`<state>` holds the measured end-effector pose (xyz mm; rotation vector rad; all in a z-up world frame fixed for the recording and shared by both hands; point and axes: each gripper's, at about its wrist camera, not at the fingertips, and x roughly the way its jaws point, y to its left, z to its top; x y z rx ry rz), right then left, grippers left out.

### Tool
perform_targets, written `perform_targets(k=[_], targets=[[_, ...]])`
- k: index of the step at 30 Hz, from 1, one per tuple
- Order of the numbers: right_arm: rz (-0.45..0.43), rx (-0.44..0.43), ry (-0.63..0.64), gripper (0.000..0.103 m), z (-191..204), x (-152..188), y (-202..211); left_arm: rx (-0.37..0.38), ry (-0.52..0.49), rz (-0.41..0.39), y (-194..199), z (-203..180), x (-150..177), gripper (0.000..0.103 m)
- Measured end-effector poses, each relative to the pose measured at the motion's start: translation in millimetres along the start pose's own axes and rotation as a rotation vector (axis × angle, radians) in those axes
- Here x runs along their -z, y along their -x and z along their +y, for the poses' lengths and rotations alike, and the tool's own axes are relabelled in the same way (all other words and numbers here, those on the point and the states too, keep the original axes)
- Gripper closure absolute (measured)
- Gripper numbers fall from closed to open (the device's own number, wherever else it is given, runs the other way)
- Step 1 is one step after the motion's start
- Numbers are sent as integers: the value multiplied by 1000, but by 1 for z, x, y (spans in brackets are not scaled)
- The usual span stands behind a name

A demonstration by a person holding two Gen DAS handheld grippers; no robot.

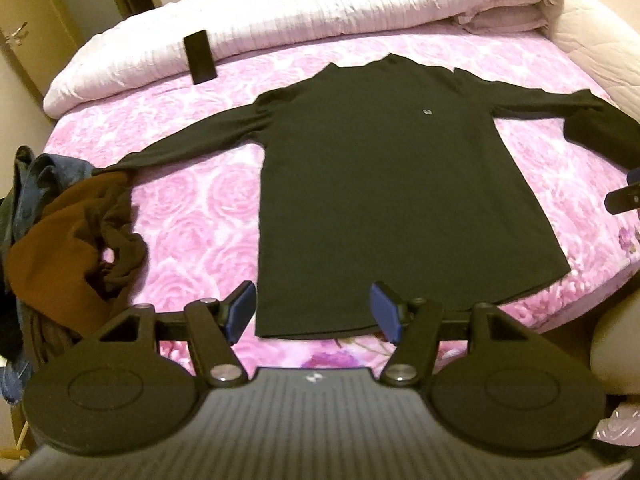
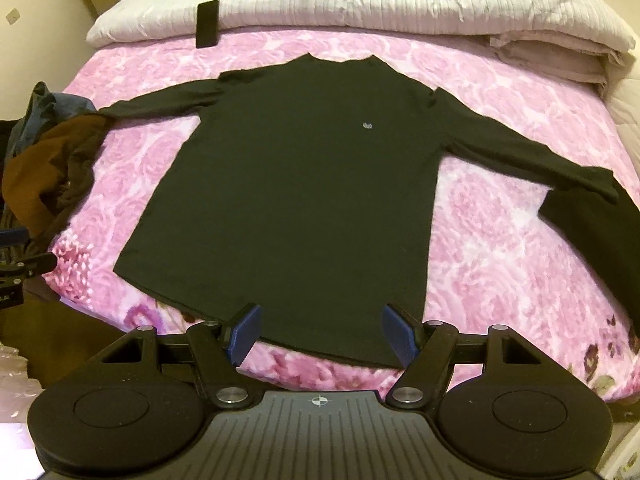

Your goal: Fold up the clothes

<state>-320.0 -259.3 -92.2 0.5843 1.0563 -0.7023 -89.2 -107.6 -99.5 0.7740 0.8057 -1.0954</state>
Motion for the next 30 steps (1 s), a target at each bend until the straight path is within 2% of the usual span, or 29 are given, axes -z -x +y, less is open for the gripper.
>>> perform_targets(k=[9,16,20,23,26,30], targets=[[-47,-15,18,33,18,-32,-9,-41,40,6,-7,40,-1,43],[-144,-77,57,33,76,-92,-32,-62,56,1,-41,121,-20,42],[-185,-76,144,33,141,-141,-68,-87,-22,-1,-87,197,-48,42],[-174,-94,187,33,195,-181,-115,-95,-81,-10,-133,262,-76,42],[-188,-89,342,33,275,-220,-181,-82,-75,-11,-180,331,-102,42],[-257,-110,555,33,374,-263,-261,-73,-41,-11,-232,405,-122,42]])
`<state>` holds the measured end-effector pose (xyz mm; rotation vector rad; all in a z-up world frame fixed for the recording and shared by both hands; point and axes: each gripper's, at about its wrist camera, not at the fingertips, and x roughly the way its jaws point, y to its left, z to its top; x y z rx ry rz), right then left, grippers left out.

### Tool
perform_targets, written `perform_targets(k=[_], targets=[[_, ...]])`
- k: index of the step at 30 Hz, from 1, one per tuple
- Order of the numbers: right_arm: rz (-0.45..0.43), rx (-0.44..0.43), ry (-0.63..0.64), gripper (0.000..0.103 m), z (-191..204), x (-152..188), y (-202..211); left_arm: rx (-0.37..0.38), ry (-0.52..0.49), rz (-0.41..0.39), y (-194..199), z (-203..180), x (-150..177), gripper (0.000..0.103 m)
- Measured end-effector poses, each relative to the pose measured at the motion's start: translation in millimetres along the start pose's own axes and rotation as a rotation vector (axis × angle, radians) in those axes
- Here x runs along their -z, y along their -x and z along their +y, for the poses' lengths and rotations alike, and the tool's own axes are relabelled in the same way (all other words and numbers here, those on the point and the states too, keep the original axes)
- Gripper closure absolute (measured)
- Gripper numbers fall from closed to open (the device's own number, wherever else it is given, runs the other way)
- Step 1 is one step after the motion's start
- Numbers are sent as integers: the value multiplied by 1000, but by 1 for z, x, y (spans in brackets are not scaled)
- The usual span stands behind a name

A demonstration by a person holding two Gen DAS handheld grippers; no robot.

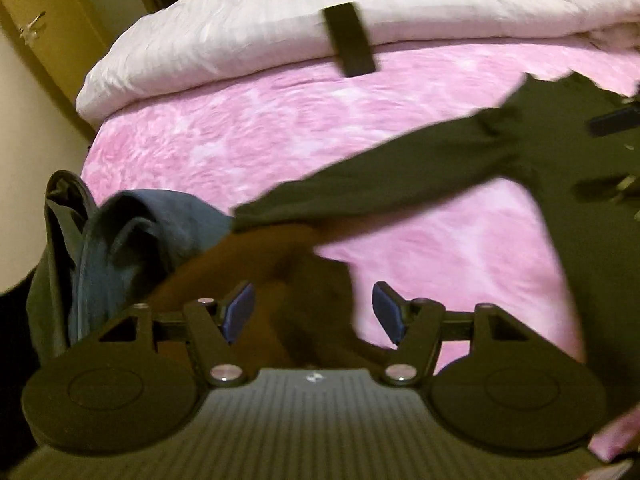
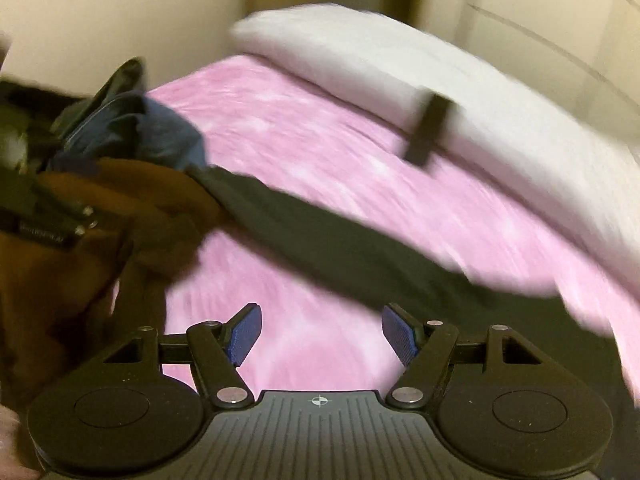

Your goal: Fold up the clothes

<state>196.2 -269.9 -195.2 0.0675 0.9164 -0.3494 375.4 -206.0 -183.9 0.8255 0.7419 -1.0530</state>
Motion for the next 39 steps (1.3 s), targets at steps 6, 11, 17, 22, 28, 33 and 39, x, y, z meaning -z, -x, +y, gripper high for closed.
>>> perform_targets(k=[6,11,17,22,28,33,39], targets=[[3,-48,263,34,57,-36,-137,-5,-31,-20,-64,56,-14,42],[9,-36,394,34,84,-35,-206,-1,-47,-31,-90,69,-7,42],[-20,28,439,94,81,-32,-230,16,-46,-38,-96,67,0,42],[-142,48,310,99,49,-44,-188,75,-23,-44,-98,57,-13,42],[-275,91,-134,99,-47,-43,-104,171,-85,-95,-105,-1,-56,42],[-380,320,-631,99,-170,39,-23,247,-162,-168,-98,-72,-96,42],[-261,416,-1165,99,-253,203,-21,306,-287,-158,-107,-170,-112,42]])
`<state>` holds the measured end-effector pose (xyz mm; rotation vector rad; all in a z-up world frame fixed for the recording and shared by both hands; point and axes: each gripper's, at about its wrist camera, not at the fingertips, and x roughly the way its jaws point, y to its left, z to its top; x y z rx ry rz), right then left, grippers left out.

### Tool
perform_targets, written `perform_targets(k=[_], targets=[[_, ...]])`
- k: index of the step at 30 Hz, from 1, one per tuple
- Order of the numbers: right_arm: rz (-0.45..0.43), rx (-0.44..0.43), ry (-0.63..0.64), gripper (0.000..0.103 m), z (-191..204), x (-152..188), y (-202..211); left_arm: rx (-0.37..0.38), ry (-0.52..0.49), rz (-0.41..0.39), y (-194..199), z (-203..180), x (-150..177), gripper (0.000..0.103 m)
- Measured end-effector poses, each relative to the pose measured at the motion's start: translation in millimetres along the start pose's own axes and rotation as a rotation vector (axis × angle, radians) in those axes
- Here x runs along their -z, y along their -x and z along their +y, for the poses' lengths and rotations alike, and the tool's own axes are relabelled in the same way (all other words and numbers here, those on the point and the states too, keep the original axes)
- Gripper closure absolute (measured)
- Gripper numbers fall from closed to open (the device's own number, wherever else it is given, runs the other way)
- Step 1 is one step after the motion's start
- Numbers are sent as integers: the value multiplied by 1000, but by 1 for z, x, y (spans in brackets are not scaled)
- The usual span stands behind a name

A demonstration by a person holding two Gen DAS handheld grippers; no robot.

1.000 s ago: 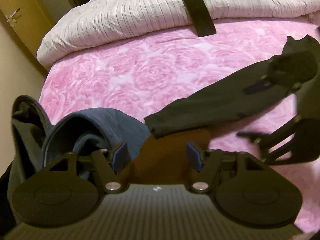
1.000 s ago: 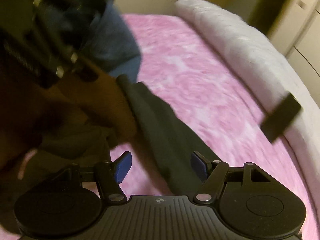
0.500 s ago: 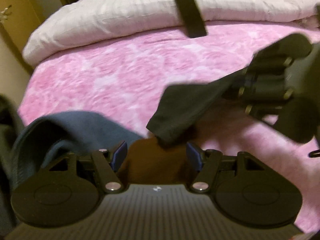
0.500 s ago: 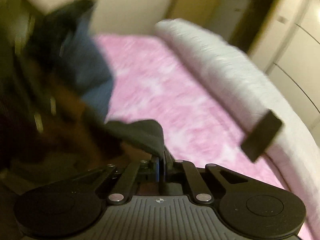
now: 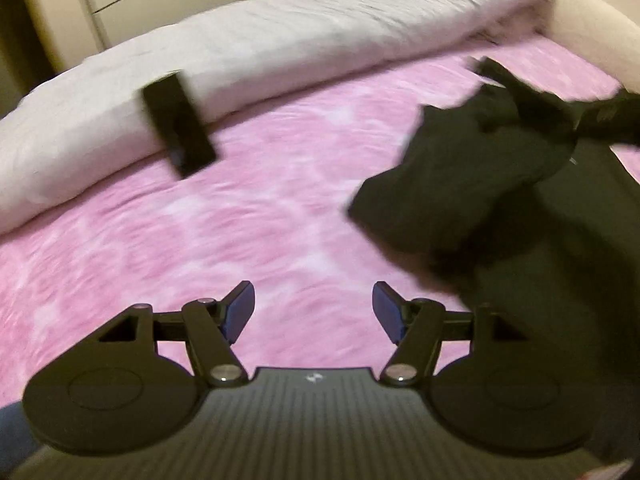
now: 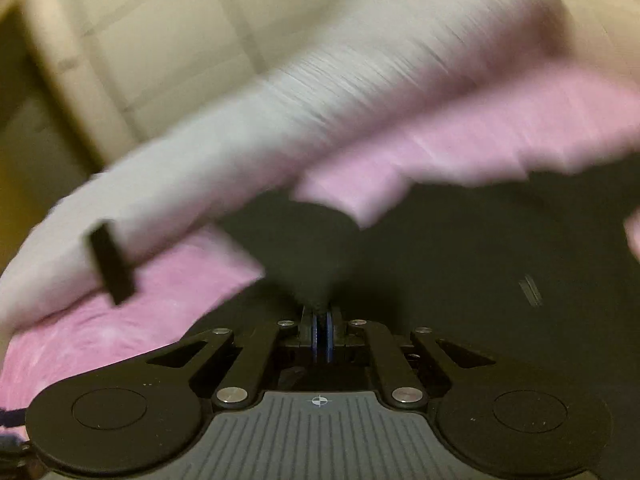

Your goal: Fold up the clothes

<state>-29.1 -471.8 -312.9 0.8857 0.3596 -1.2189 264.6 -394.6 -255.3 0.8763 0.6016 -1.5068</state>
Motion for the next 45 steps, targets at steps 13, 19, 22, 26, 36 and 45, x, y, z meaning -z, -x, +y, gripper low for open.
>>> perform_targets(k=[13,19,22,26,36,45], targets=[[-5,-300,-106,99,-64,-51,-1,-11,-36,111,-76,-134,-9,39],[-43,-174,-29,99,-110,-59,22,-110,55,91,-108,-142,-21,40],[73,-117,4,99,-132,-47,11,-150,53,84,-111,-141,-23,41],[175,-96,54,86,-145,-39,6,-206,83,83,-109,-129,-18,47],[101,-89,-37,36,-175,-63,35,-180,70,109,-109,-121,-15,46],[269,-365,-723,35,-210,-26,1,-184,50,124,-110,-125,-15,46]])
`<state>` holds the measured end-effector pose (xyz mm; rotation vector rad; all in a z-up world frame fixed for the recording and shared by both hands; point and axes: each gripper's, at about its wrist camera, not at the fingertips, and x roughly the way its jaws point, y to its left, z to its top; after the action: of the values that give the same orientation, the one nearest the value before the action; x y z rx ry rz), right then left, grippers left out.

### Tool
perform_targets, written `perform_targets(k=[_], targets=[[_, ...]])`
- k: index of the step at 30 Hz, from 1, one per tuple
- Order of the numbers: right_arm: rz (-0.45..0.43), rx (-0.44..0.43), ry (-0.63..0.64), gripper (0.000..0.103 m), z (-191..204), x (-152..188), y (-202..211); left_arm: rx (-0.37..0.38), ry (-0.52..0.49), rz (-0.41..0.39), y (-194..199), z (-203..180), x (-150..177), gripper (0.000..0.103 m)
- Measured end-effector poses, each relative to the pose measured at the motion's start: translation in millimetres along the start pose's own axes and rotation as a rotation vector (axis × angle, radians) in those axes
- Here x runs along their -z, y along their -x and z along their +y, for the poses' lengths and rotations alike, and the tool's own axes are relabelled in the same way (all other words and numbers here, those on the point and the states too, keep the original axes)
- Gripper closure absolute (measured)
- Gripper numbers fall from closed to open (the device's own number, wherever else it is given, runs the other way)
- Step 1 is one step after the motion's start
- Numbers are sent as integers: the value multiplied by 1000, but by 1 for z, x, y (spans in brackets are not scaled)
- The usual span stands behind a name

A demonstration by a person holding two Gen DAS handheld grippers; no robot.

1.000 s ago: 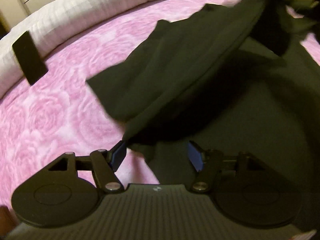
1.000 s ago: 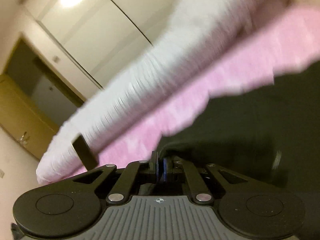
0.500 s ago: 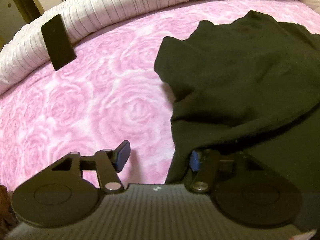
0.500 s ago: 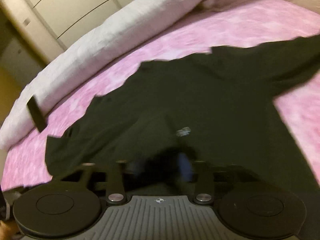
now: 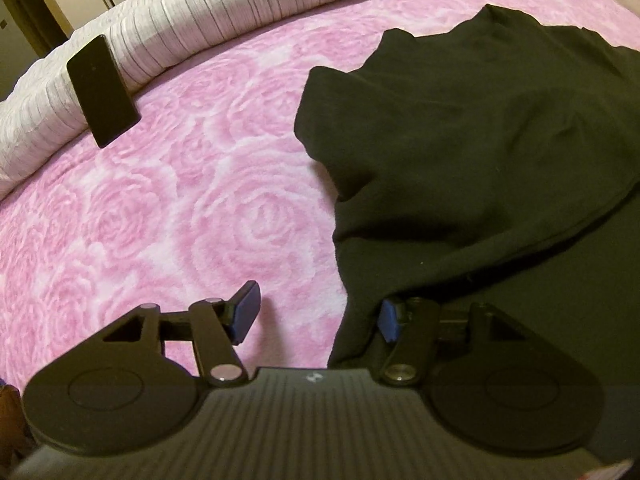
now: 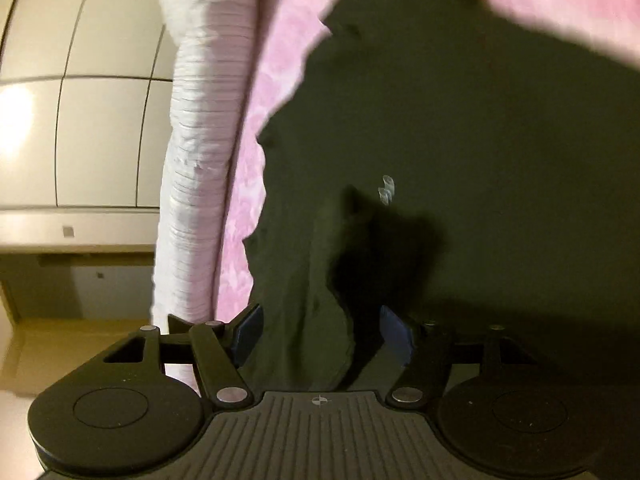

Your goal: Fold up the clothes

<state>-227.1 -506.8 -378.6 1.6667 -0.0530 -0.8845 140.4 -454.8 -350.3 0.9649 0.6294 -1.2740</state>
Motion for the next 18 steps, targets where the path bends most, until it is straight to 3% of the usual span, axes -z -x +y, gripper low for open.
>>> perform_targets(k=[5,6,8,11,13,14,16,18], targets=[[-73,-74,-15,36,-3,-22,-31,-9,-39,-6,-2,-3,0,46],[-87,-52,17,48,2,-27,-33,-11,-44,-7,-2,-3,0,45],[-123,2,145,85,21,-33,-29,-12,-45,-5,-2,-3,0,45],[-264,100,605,85,76,-19,-1,-13,-47,-4,-1,-4,-1,45],[-343,159,832,85,92,-5,15,-16,-48,-2,-2,-5,-2,45],[-367,198,872,85,89,-2,18,-18,-48,0,-2,-5,-2,45],[-339,283,805,82,66,-12,17,-21,-48,3,-3,-6,-2,45],[-316,360,673,61,38,-26,19,-24,-49,7,-2,-6,-3,45]])
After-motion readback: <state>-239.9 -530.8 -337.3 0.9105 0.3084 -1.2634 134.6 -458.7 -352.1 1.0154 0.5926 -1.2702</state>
